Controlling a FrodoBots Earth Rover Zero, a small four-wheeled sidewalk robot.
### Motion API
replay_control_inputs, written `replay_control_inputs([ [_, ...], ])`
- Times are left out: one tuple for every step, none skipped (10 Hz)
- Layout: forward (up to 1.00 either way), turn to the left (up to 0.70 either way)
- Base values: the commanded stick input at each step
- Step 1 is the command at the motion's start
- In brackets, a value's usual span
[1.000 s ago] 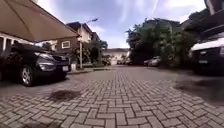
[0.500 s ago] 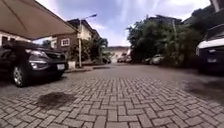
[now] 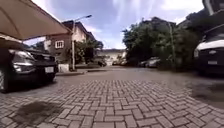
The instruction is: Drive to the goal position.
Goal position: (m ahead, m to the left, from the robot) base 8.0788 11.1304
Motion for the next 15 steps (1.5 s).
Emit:
replay_control_inputs([
  [0.69,0.03],
  [0.69,0.03],
  [0.69,0.03],
  [0.69,0.03],
  [0.69,0.03],
  [0.69,0.03],
  [0.69,0.03],
  [0.69,0.03],
  [0.69,0.03],
  [0.69,0.03],
  [0.69,0.03],
  [0.69,0.03],
  [0.69,0.03],
  [0.69,0.03],
  [0.69,0.03],
])
